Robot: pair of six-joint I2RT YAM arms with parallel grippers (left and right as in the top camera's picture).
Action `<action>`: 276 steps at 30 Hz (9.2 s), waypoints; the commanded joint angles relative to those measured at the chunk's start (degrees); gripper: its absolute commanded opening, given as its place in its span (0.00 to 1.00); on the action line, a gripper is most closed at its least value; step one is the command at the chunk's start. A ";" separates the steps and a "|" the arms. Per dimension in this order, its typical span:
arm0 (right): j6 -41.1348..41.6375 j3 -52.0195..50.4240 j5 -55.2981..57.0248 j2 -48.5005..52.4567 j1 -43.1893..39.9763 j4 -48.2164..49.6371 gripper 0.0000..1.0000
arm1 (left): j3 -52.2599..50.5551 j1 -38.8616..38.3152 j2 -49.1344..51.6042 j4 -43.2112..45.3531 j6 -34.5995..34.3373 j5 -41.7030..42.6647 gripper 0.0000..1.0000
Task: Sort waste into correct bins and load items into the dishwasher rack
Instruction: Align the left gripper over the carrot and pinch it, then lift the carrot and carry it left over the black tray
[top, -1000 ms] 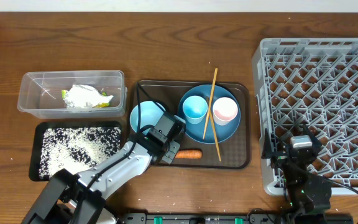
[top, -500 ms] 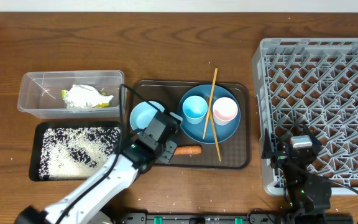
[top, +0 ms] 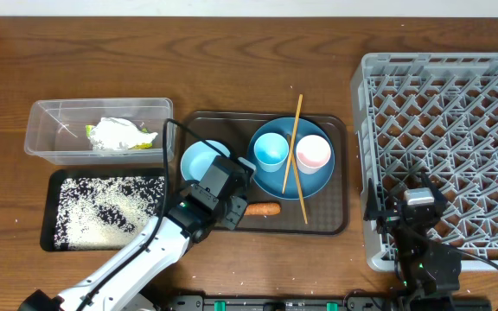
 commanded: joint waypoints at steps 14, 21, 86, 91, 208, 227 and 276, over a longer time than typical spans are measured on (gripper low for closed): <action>-0.63 -0.07 -0.22 -0.04 -0.37 -0.24 0.99 | -0.79 -0.04 1.40 -2.08 19.30 11.80 0.56; -0.63 -0.07 -0.22 -0.04 -0.39 -0.24 0.99 | -0.94 -0.04 6.80 -0.96 22.62 15.65 0.61; -0.63 -0.07 -0.22 -0.04 -0.37 -0.24 0.99 | -1.73 -0.02 13.99 5.44 20.79 16.24 0.66; -0.63 -0.07 -0.22 -0.04 -0.37 -0.24 0.99 | -1.73 -0.02 13.33 5.66 20.70 16.26 0.95; -0.63 -0.07 -0.22 -0.04 -0.37 -0.24 0.99 | -0.66 0.09 -17.07 -0.90 -9.14 8.07 0.08; -0.63 -0.07 -0.22 -0.02 -0.39 -0.24 0.99 | -0.81 7.65 -35.65 -21.64 -46.31 -40.68 0.06; -0.63 -0.07 -0.22 -0.02 -0.39 -0.24 0.99 | -15.96 26.58 -15.39 -1.03 -67.52 -34.34 0.24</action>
